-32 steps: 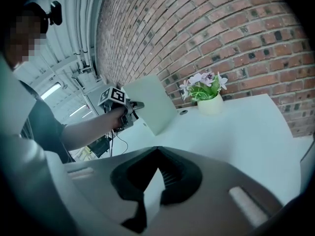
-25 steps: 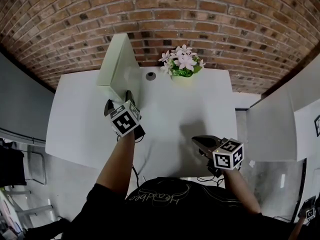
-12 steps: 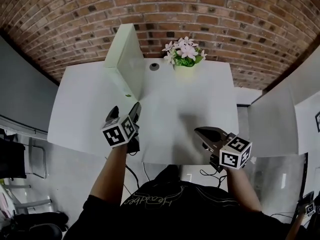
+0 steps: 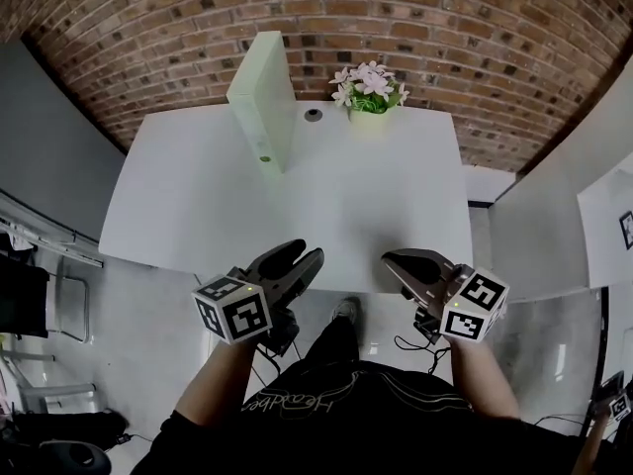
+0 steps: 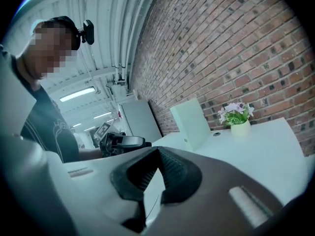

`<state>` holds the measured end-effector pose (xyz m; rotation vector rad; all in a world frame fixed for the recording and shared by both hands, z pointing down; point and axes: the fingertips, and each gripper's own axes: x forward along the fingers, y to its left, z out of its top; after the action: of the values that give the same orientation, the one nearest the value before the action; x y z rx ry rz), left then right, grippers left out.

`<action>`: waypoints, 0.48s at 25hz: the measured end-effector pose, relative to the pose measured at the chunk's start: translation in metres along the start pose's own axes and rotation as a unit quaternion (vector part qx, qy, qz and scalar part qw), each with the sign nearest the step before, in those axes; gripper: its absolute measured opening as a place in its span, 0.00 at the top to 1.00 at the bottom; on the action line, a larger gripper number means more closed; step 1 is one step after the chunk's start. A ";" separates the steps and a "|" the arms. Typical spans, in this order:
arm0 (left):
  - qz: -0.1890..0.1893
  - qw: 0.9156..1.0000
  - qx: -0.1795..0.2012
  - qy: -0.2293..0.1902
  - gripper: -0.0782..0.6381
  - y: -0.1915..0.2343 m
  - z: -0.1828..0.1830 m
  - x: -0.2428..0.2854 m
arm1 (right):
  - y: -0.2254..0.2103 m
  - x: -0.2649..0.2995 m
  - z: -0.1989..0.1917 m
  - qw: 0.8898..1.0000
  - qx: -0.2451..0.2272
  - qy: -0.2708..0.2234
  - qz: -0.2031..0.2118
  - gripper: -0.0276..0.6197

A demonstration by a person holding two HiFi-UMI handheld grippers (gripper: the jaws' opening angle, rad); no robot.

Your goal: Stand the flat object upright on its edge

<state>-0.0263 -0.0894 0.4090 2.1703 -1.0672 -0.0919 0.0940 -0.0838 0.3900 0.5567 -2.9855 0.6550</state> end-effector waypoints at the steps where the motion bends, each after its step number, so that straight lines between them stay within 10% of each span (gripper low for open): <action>1: -0.014 1.000 -0.005 0.001 0.64 -0.011 -0.006 -0.006 | 0.010 -0.002 -0.003 1.000 0.000 -0.002 0.006 0.95; 12: -0.036 0.997 0.055 -0.035 0.89 -0.083 -0.033 -0.062 | 0.090 -0.042 -0.003 0.998 0.014 -0.050 0.030 0.95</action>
<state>0.0003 0.0082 0.3677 2.3206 -1.0546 -0.1473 0.1012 0.0072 0.3523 0.5190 -3.1022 0.6950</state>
